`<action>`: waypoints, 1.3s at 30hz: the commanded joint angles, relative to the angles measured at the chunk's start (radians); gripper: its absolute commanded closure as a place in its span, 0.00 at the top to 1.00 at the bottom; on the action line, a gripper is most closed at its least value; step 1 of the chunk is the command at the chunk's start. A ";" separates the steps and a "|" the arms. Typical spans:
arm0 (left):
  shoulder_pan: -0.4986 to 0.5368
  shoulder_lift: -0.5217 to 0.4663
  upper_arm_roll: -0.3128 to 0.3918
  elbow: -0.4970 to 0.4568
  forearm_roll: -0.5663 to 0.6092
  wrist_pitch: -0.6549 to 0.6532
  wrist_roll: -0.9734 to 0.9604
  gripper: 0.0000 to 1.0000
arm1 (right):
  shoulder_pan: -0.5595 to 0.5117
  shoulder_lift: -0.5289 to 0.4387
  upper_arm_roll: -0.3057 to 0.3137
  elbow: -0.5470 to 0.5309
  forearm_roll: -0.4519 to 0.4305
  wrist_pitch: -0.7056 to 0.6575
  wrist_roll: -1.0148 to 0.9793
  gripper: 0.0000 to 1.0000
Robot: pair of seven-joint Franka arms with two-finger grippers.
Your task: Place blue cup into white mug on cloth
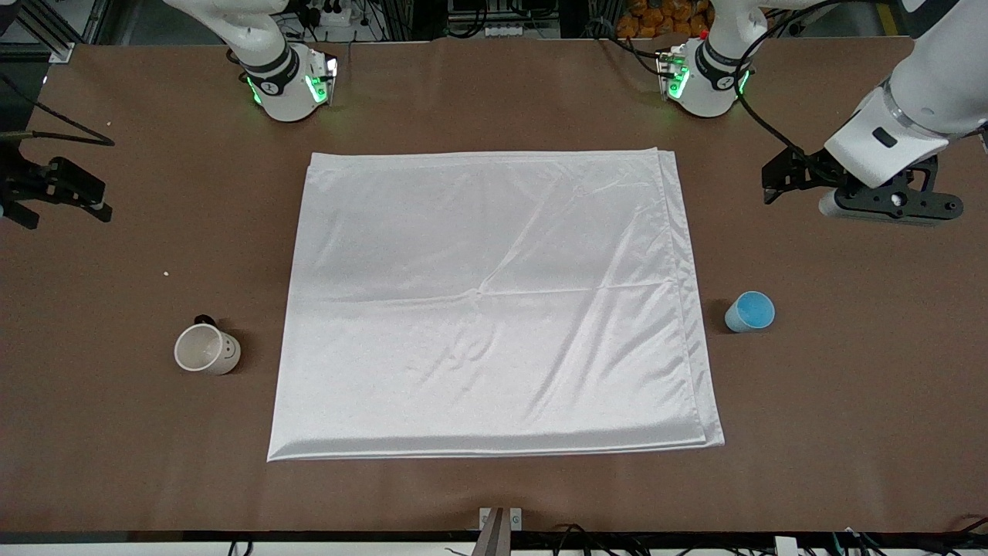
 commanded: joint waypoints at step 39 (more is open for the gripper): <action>-0.007 0.044 -0.021 -0.154 0.028 0.210 0.014 1.00 | -0.062 0.149 -0.020 -0.156 0.012 0.031 -0.001 1.00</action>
